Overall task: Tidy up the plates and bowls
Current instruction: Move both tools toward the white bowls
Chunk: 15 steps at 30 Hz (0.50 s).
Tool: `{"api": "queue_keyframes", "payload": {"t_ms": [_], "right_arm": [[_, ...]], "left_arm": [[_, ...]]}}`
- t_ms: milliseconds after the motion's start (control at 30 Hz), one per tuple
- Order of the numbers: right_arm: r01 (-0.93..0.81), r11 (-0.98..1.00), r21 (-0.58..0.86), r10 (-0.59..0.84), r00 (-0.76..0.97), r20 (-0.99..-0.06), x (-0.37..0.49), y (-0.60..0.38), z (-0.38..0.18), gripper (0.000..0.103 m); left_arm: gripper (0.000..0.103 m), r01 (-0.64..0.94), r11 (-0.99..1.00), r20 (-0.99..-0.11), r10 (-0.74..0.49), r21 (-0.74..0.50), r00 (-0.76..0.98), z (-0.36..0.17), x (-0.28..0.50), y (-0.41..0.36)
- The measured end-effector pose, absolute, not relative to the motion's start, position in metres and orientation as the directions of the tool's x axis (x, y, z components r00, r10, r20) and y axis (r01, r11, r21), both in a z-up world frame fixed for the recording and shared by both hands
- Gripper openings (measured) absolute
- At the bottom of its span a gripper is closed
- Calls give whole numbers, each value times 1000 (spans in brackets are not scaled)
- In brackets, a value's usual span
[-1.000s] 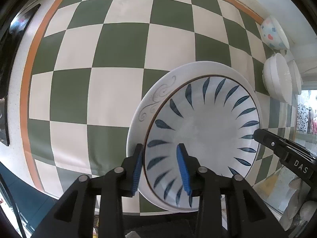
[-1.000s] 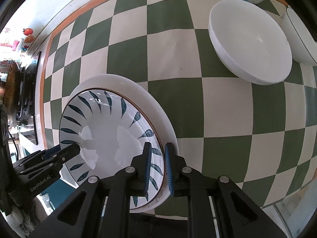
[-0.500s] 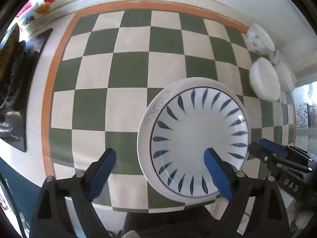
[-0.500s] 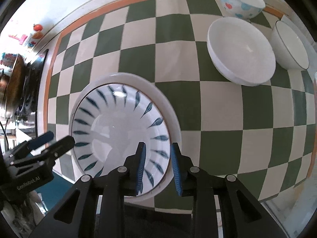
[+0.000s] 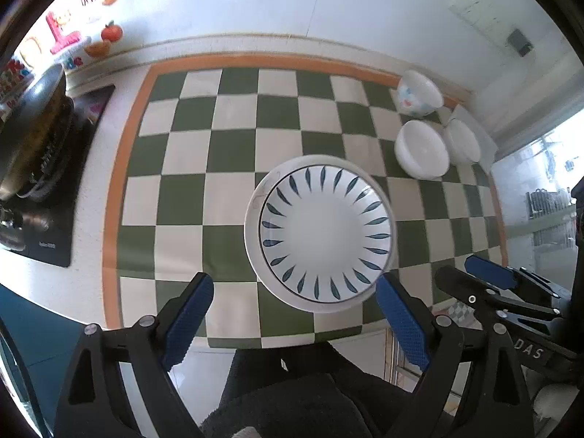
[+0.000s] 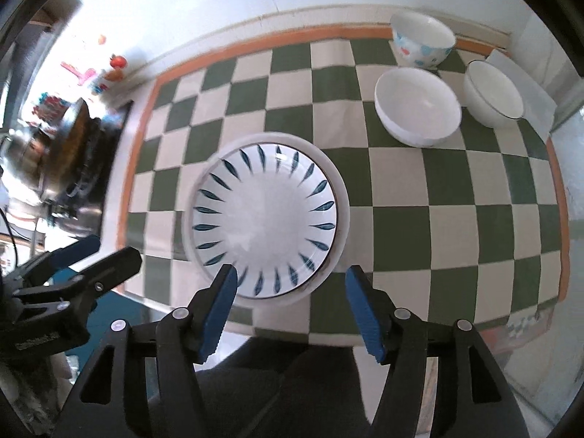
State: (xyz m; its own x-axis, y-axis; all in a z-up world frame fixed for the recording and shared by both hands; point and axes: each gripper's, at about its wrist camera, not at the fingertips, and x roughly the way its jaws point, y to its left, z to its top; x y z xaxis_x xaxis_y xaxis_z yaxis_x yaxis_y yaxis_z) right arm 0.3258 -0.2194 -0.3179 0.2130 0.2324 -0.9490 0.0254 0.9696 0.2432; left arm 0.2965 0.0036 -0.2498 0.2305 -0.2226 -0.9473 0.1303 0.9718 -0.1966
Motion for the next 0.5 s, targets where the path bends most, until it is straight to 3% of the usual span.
{"api": "queue_keyframes", "payload": {"t_ms": [200, 500], "right_arm": [[12, 968, 252, 239, 279, -930, 303, -212, -268, 65], [34, 959, 280, 257, 300, -918, 288, -206, -245, 65]], "left_arm": [[91, 153, 966, -932, -244, -209, 267, -219, 281, 11], [91, 179, 950, -921, -294, -254, 254, -215, 277, 13]]}}
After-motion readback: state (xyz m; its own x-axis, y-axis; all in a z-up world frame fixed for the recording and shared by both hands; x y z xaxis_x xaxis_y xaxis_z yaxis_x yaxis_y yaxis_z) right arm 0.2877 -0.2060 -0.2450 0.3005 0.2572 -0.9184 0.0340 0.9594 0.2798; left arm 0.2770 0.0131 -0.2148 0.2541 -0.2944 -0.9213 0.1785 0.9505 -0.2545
